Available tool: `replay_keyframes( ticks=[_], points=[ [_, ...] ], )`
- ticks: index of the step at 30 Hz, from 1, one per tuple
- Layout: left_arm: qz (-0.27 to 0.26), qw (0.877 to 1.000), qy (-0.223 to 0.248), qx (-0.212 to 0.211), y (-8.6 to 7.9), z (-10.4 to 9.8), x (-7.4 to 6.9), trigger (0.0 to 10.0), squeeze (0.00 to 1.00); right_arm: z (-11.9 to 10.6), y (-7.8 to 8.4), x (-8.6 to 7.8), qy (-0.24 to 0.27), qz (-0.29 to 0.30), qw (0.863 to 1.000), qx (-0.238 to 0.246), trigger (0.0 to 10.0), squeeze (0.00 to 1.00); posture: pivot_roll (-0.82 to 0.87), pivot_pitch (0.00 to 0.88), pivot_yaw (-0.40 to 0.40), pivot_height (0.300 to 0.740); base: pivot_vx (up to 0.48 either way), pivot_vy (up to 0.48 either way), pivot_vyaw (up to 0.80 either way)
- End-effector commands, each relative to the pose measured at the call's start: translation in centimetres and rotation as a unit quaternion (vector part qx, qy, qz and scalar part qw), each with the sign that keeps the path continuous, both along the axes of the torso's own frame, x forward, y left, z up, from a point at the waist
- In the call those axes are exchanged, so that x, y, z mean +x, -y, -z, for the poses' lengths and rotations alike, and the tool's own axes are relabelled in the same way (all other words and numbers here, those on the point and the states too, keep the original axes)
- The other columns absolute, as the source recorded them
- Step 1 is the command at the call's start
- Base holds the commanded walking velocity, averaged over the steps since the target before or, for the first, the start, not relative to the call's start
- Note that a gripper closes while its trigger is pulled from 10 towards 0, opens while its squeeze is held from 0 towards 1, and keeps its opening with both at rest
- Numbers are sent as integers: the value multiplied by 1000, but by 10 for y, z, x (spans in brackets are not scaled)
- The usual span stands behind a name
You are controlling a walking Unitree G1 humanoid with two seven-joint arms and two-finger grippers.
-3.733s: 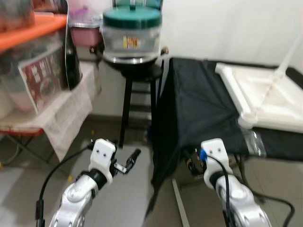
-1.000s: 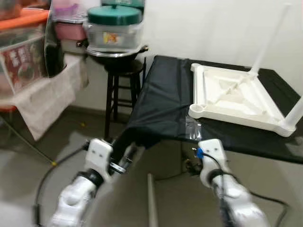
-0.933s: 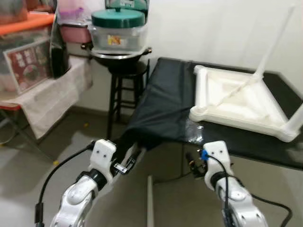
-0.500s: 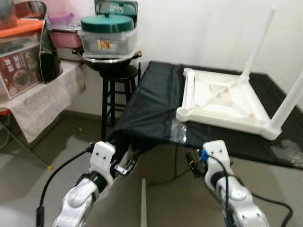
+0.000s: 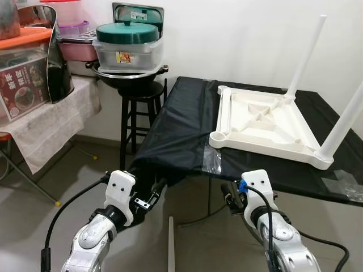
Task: Building children table
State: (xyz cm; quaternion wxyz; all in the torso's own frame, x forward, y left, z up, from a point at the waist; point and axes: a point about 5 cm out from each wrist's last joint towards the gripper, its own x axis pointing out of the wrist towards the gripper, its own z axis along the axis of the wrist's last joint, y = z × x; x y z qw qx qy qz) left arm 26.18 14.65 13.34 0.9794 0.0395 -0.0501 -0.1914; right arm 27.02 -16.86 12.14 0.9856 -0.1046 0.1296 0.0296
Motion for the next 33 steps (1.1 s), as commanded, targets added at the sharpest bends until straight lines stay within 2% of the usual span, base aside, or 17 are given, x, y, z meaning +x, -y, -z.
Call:
replay_keyframes(
  ticks=[1, 2, 3, 4, 6, 7, 8, 9, 11, 17, 29, 33],
  points=[
    [-4, 1000, 7, -7, -1, -2, 2, 10000, 0, -6, -2, 2, 24, 2, 1000, -11, 10000, 0, 62, 0, -95, 740, 311, 0, 0],
    [-4, 1000, 7, -7, -1, -2, 2, 10000, 0, -6, -2, 2, 24, 2, 1000, -11, 10000, 0, 62, 0, -95, 740, 311, 0, 0],
    [-7, 1000, 13, -12, -1, -5, 2, 10000, 0, -21, 0, 5, 78, 15, 997, -13, 10000, 0, 64, 0, -96, 740, 296, 0, 0],
    [-7, 1000, 13, -12, -1, -5, 2, 10000, 0, -21, 0, 5, 78, 15, 997, -13, 10000, 0, 64, 0, -96, 740, 296, 0, 0],
    [-16, 999, 28, -26, -3, -10, 3, 10000, 0, -50, 2, 8, 172, 26, 985, -20, 10000, 0, 62, 0, -94, 740, 253, 0, 0],
    [-16, 999, 28, -26, -3, -10, 3, 10000, 0, -50, 2, 8, 172, 26, 985, -20, 10000, 0, 62, 0, -94, 740, 247, 0, 0],
    [-18, 999, 33, -30, -4, -12, 3, 10000, 0, -58, 2, 8, 199, 26, 979, -24, 10000, 0, 62, 0, -94, 740, 0, 0, 0],
    [-18, 999, 33, -30, -4, -12, 3, 10000, 0, -58, 2, 8, 199, 26, 979, -24, 10000, 0, 62, 0, -94, 740, 0, 0, 0],
    [-24, 998, 40, -34, -4, -15, 4, 10000, 0, -69, 2, 6, 239, 29, 971, -17, 10000, 0, 61, 0, -94, 740, 0, 0, 0],
    [-28, 998, 44, -33, -5, -15, 5, 10000, 0, -74, 3, 4, 259, 36, 965, -17, 10000, 0, 61, 0, -95, 740, 0, 0, 0],
    [-28, 998, 43, -31, -4, -14, 5, 10000, 0, -69, 3, 4, 252, 40, 967, -13, 10000, 0, 60, 0, -90, 740, 0, 0, 0],
    [-25, 998, 46, -32, -3, -14, 6, 10000, 0, -66, 4, 4, 258, 41, 965, -11, 10000, 0, 57, 0, -88, 740, 330, 0, 0]
  ],
)
